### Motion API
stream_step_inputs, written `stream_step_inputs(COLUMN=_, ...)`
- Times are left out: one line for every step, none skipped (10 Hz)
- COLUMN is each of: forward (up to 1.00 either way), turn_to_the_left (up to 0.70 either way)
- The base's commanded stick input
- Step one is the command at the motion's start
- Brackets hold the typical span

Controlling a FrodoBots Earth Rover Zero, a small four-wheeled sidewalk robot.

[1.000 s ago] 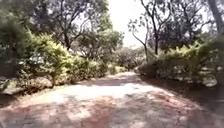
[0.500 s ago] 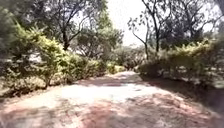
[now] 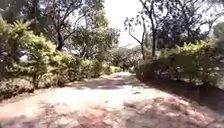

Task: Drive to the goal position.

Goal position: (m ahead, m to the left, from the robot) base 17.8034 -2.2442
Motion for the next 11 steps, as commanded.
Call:
stream_step_inputs(forward=0.7, turn_to_the_left=0.0)
stream_step_inputs(forward=0.7, turn_to_the_left=0.0)
stream_step_inputs(forward=0.7, turn_to_the_left=0.0)
stream_step_inputs(forward=0.7, turn_to_the_left=0.0)
stream_step_inputs(forward=0.7, turn_to_the_left=0.0)
stream_step_inputs(forward=0.7, turn_to_the_left=0.0)
stream_step_inputs(forward=0.7, turn_to_the_left=0.0)
stream_step_inputs(forward=0.7, turn_to_the_left=0.0)
stream_step_inputs(forward=0.7, turn_to_the_left=0.0)
stream_step_inputs(forward=0.7, turn_to_the_left=0.0)
stream_step_inputs(forward=0.7, turn_to_the_left=0.0)
